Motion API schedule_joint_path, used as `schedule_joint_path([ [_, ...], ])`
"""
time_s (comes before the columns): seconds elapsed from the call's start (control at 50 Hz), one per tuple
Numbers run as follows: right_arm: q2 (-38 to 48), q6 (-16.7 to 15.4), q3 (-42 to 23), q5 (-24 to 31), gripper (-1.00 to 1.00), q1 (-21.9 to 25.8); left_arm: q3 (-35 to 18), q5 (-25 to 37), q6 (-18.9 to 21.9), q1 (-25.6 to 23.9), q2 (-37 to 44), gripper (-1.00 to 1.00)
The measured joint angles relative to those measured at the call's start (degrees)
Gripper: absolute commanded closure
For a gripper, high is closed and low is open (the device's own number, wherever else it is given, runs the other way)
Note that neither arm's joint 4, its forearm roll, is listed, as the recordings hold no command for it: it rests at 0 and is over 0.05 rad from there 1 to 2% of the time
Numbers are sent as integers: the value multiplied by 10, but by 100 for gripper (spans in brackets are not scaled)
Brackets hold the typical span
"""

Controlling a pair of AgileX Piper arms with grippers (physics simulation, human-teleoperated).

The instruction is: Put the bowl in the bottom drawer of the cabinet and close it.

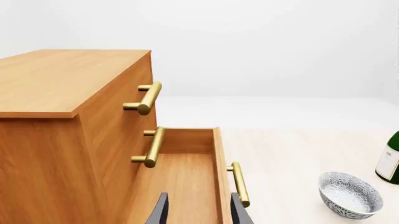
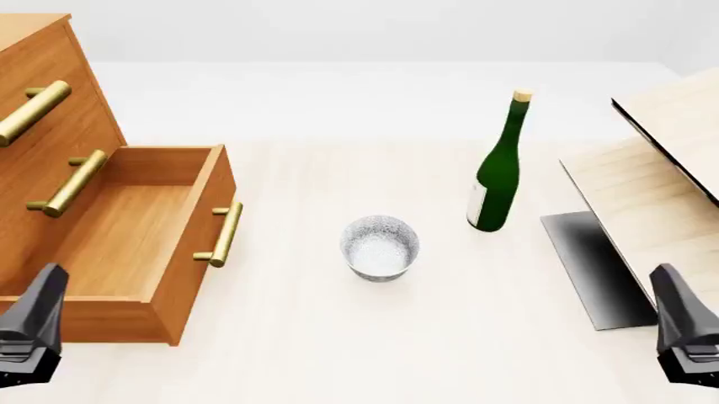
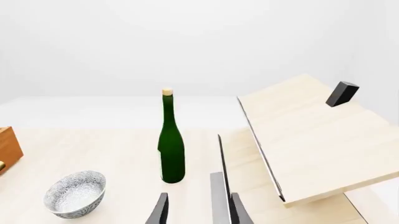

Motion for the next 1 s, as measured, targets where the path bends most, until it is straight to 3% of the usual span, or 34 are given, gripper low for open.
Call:
schedule_joint_path([
  [0.5, 3, -7, -1, -1, -100, 2, -12, 8, -31, -4, 14, -100],
  [1.0, 9, -8, 0, -3, -100, 4, -109, 29, -46, -72, 135, -100],
])
